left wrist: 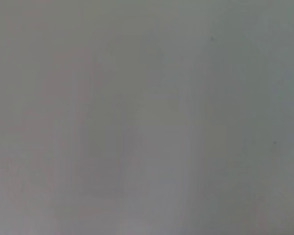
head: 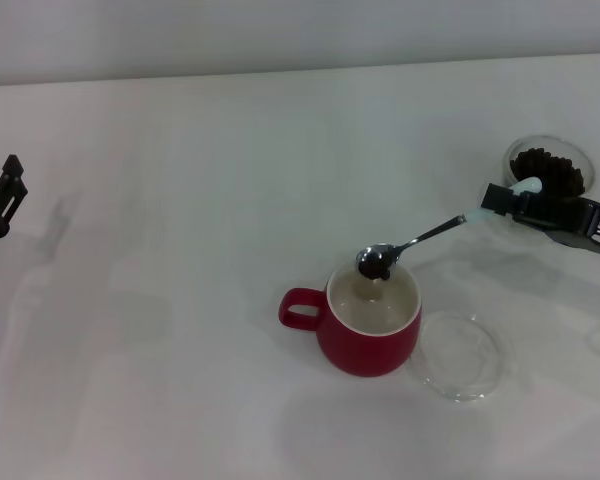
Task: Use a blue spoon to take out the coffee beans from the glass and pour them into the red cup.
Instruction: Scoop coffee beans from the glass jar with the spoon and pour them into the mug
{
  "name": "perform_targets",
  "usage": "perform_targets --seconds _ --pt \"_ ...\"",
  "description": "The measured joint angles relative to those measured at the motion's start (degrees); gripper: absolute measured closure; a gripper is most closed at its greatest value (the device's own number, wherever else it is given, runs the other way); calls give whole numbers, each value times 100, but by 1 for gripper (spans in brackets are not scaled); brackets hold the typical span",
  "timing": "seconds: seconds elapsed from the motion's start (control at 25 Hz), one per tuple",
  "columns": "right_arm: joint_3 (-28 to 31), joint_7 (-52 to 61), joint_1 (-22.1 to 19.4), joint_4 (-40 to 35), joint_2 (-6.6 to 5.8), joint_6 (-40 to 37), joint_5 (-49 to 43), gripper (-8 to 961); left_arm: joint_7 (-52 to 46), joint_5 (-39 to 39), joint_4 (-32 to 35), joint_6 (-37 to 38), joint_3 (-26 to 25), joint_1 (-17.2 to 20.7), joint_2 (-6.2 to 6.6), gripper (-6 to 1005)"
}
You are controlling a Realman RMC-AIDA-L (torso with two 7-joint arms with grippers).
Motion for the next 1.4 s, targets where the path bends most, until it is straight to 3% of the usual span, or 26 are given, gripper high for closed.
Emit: perform_targets --seconds 1.4 --pt "-405 -1438 2 -369 6 -2 -168 808 0 -18 0 1 -9 -6 -18 269"
